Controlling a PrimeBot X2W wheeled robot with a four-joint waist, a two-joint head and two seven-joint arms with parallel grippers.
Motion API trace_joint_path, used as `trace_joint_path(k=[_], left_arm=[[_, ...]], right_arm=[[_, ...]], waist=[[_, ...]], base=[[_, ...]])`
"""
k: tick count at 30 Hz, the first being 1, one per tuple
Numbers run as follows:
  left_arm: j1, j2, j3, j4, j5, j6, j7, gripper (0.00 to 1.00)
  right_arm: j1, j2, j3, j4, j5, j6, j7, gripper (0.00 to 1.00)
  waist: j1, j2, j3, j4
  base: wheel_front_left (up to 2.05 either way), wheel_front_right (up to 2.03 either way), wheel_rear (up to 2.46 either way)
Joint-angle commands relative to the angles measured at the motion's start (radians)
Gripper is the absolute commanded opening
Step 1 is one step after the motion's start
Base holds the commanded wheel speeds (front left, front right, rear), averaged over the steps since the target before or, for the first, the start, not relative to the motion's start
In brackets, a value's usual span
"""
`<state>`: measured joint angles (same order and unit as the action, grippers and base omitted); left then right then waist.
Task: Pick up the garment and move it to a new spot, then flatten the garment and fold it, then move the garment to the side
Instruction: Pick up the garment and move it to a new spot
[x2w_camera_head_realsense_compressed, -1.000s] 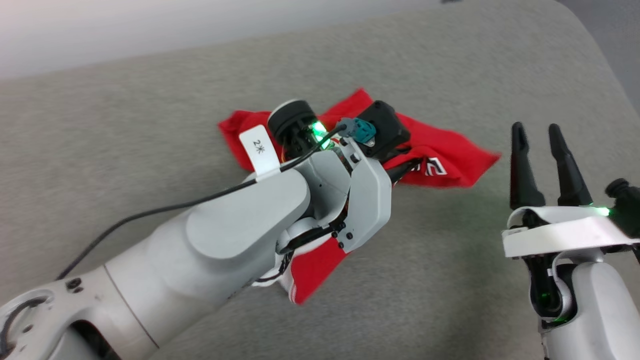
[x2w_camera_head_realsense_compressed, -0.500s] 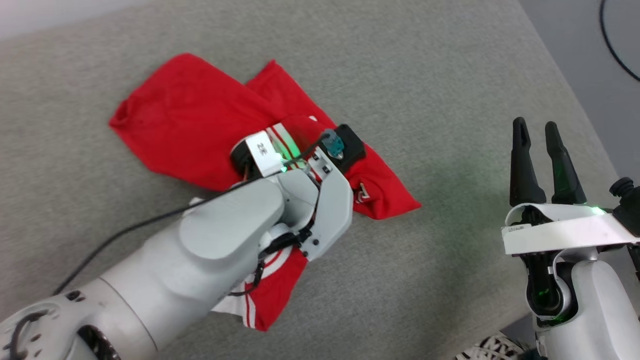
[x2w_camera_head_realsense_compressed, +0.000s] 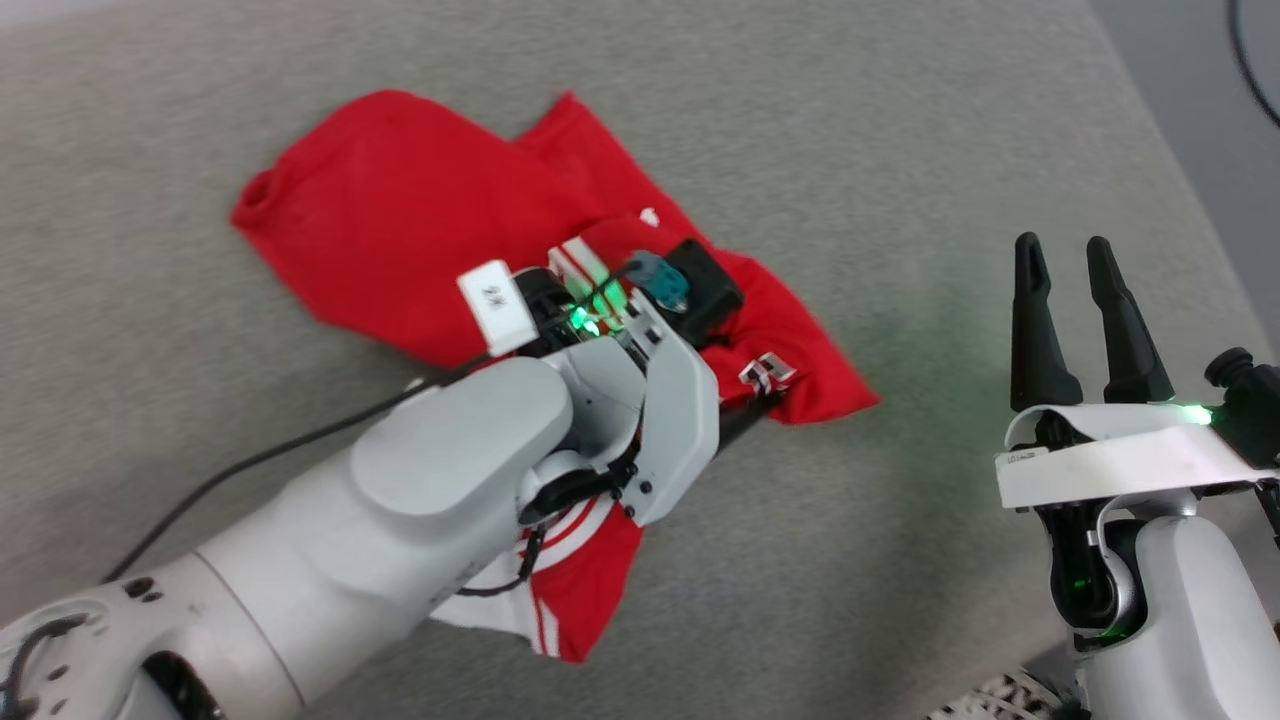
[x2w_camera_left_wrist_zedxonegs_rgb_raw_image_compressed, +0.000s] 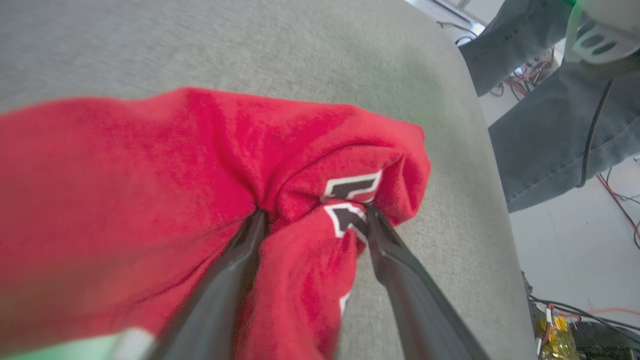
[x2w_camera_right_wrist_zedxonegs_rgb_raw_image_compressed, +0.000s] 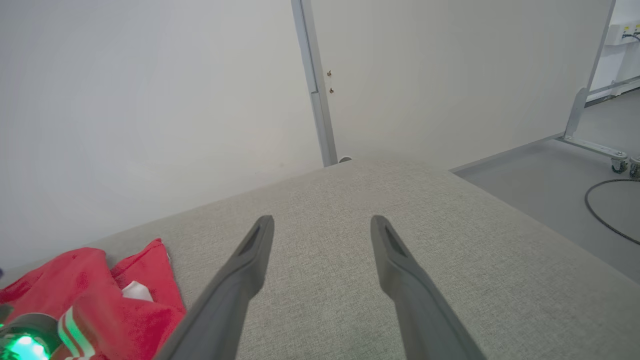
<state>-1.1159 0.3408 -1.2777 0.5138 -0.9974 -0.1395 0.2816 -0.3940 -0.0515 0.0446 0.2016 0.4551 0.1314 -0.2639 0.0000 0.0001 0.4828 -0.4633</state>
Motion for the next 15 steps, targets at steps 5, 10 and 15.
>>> trace_joint_path(k=[5, 10, 15], left_arm=[[0.005, 0.018, 0.001, -0.032, -0.06, 0.011, -0.131, 1.0], [0.032, 0.028, 0.019, -0.097, -0.128, 0.011, -0.251, 1.0], [0.103, 0.069, 0.043, -0.093, -0.163, 0.011, -0.364, 1.0]], right_arm=[[0.017, -0.001, -0.01, 0.012, -0.072, -0.001, 0.0, 1.0], [0.039, -0.037, -0.005, 0.032, -0.11, -0.001, 0.0, 1.0], [0.071, -0.087, 0.004, 0.058, -0.124, -0.001, -0.001, 1.0]], waist=[[0.0, -0.0001, -0.126, 0.194], [0.0, -0.0001, -0.192, 0.293], [0.0, -0.0001, -0.245, 0.37]], base=[[0.0, 0.0, 0.0], [0.0, 0.0, 0.0], [0.0, 0.0, 0.0]])
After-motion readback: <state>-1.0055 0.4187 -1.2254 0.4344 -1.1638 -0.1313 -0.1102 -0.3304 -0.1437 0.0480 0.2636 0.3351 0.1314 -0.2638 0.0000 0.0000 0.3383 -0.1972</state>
